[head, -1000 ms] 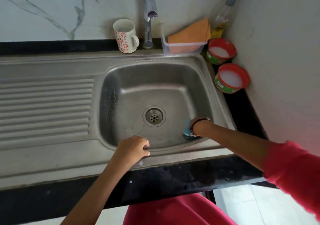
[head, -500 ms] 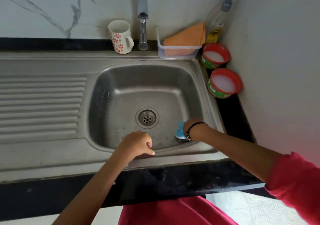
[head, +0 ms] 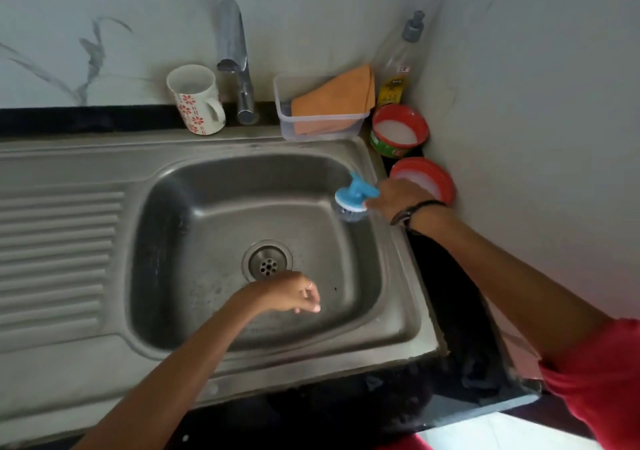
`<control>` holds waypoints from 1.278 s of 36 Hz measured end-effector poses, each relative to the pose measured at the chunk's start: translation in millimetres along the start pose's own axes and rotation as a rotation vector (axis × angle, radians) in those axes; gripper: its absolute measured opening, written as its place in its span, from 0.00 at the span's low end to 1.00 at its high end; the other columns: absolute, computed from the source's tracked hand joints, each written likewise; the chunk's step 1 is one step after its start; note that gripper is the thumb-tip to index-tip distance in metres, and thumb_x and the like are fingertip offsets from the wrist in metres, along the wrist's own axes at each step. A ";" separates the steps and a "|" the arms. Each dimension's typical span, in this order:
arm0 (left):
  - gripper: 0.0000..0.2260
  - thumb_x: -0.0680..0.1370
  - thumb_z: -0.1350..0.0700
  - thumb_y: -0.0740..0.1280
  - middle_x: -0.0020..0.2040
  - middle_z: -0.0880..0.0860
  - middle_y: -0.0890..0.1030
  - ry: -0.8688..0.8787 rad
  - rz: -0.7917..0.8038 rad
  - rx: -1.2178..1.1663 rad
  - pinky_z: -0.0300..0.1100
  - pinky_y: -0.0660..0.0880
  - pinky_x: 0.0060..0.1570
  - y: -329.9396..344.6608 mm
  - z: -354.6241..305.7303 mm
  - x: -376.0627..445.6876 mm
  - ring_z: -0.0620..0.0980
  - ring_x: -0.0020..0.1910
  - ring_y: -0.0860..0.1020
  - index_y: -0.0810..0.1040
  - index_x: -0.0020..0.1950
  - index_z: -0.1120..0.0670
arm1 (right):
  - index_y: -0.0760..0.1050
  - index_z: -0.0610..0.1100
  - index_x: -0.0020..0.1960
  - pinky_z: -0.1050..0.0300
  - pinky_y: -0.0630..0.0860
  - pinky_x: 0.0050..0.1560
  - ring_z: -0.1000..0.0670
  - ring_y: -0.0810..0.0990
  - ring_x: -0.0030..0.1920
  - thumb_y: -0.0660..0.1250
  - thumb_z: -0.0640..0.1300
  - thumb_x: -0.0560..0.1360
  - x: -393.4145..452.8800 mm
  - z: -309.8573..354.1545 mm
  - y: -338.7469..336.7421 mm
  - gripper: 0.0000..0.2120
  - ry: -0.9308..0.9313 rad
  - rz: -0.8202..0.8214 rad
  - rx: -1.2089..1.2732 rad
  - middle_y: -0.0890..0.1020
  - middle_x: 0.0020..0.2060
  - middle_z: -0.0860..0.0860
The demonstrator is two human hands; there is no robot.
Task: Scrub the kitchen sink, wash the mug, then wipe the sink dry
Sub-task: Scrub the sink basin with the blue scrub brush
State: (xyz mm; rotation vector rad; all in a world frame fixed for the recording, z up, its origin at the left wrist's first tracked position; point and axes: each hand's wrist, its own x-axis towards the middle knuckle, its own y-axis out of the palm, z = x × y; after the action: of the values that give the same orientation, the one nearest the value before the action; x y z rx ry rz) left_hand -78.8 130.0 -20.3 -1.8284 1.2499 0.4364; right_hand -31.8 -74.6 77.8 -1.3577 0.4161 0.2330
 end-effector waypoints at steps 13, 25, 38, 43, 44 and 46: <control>0.24 0.77 0.59 0.66 0.68 0.57 0.71 0.173 -0.396 -0.410 0.35 0.67 0.55 -116.1 -87.8 85.3 0.53 0.66 0.71 0.66 0.72 0.57 | 0.69 0.35 0.67 0.52 0.71 0.58 0.38 0.73 0.62 0.56 0.45 0.79 104.5 -50.1 -79.3 0.20 0.336 -0.300 0.321 0.73 0.64 0.36; 0.31 0.64 0.61 0.70 0.64 0.61 0.73 0.314 -0.508 -0.371 0.46 0.68 0.65 -161.7 -113.3 148.3 0.57 0.65 0.70 0.68 0.67 0.63 | 0.72 0.35 0.64 0.55 0.71 0.53 0.40 0.75 0.60 0.59 0.44 0.79 145.1 -57.9 -66.8 0.18 0.325 -0.247 0.327 0.76 0.61 0.38; 0.31 0.76 0.64 0.66 0.74 0.59 0.60 0.285 -0.526 -0.202 0.37 0.55 0.67 -135.2 -103.2 113.7 0.55 0.74 0.57 0.55 0.75 0.62 | 0.68 0.37 0.66 0.49 0.71 0.54 0.38 0.74 0.60 0.55 0.48 0.80 90.0 -48.3 -66.8 0.20 0.237 -0.492 0.215 0.76 0.60 0.36; 0.24 0.78 0.59 0.64 0.70 0.58 0.69 0.197 -0.480 -0.158 0.41 0.65 0.64 -107.8 -80.9 75.0 0.55 0.66 0.71 0.63 0.73 0.58 | 0.66 0.40 0.68 0.52 0.70 0.50 0.39 0.75 0.57 0.56 0.49 0.81 34.7 -24.9 -59.3 0.20 0.029 -0.535 0.177 0.76 0.58 0.39; 0.21 0.78 0.59 0.64 0.67 0.58 0.72 0.195 -0.475 -0.133 0.40 0.67 0.63 -101.5 -74.3 66.2 0.54 0.64 0.73 0.67 0.71 0.58 | 0.66 0.40 0.68 0.53 0.69 0.49 0.39 0.75 0.57 0.56 0.49 0.81 24.6 -20.5 -56.5 0.19 -0.031 -0.526 0.182 0.77 0.58 0.39; 0.15 0.77 0.60 0.65 0.61 0.58 0.78 0.199 -0.435 -0.110 0.41 0.69 0.63 -89.2 -60.3 48.3 0.52 0.60 0.76 0.76 0.63 0.61 | 0.67 0.40 0.67 0.54 0.69 0.49 0.40 0.76 0.56 0.56 0.49 0.81 8.7 -11.0 -47.5 0.19 -0.126 -0.475 0.158 0.78 0.57 0.40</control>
State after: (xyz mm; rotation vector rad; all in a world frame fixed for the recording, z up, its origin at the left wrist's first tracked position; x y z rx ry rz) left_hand 10.7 65.4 21.5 -2.2092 0.9273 0.0839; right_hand -6.7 -95.7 114.9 -1.2396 -0.0010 -0.1060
